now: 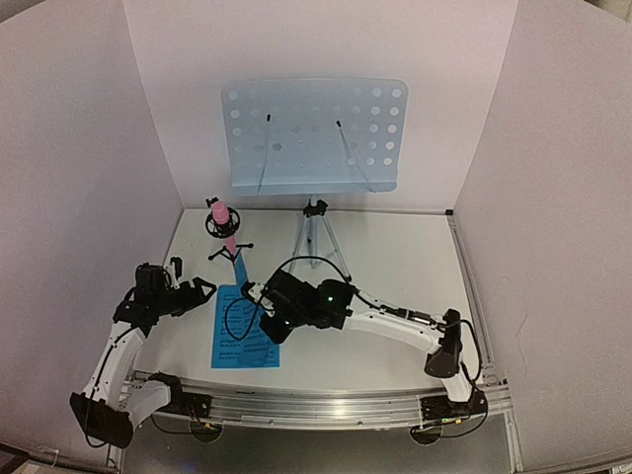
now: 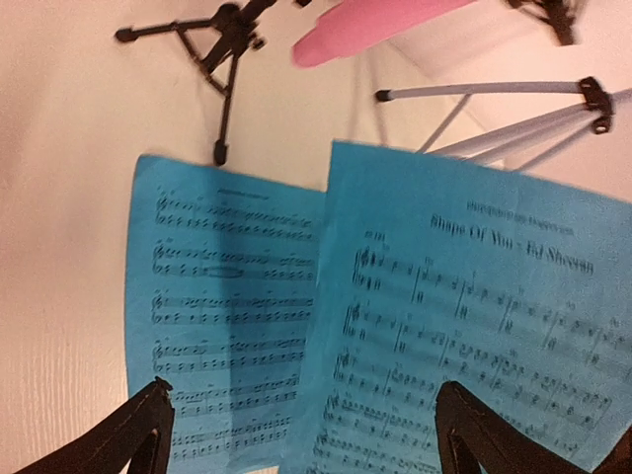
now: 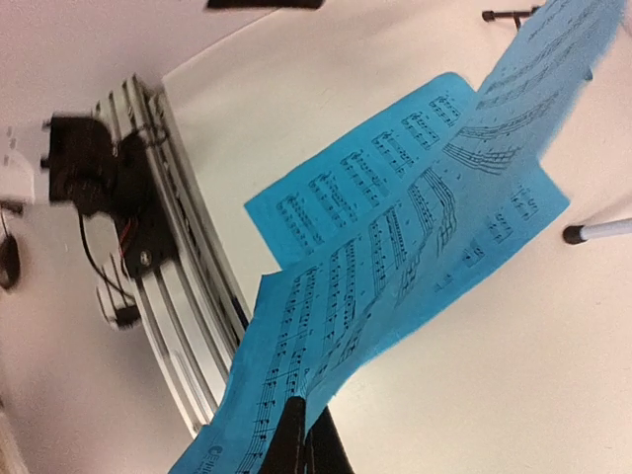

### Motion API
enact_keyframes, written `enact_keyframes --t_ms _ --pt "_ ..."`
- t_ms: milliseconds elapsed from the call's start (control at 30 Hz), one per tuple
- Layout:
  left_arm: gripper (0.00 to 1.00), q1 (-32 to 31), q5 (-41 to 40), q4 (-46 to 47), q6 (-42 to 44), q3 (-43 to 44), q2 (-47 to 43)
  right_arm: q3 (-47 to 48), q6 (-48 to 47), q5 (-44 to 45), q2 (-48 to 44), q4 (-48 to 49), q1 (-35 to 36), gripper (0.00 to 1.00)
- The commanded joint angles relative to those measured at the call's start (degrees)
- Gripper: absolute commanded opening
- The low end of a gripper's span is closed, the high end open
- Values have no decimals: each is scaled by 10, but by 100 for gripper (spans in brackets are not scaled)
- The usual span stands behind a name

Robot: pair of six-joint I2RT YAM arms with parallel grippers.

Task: Set up the instrument practice props

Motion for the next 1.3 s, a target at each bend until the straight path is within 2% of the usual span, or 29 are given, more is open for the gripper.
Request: enact_keyframes --t_ms 0,100,233,433,733,900,967,1100,1267 --pt "92 3 74 83 20 -8 -61 60 -161 116 -32 -161 40 0" --pt "91 3 141 121 48 -33 -82 124 -168 134 -37 -196 49 0" --pt "91 3 206 163 87 -41 -118 171 -136 130 -59 -172 48 0" --pt "94 3 248 198 69 -42 -148 121 -126 130 -118 -86 48 0" --pt "94 -12 325 356 -12 -17 -84 118 -165 98 -146 -22 39 0" --pt "93 -36 340 461 -38 34 -22 118 -142 37 -153 2 -2 0" --pt "88 -37 359 511 -74 50 -4 118 -130 12 -154 10 -21 0" --pt "67 -46 368 537 -91 57 -7 104 -110 -33 -160 28 -52 0" --pt "29 -53 356 555 -112 73 -3 88 -74 -76 -164 45 -86 0"
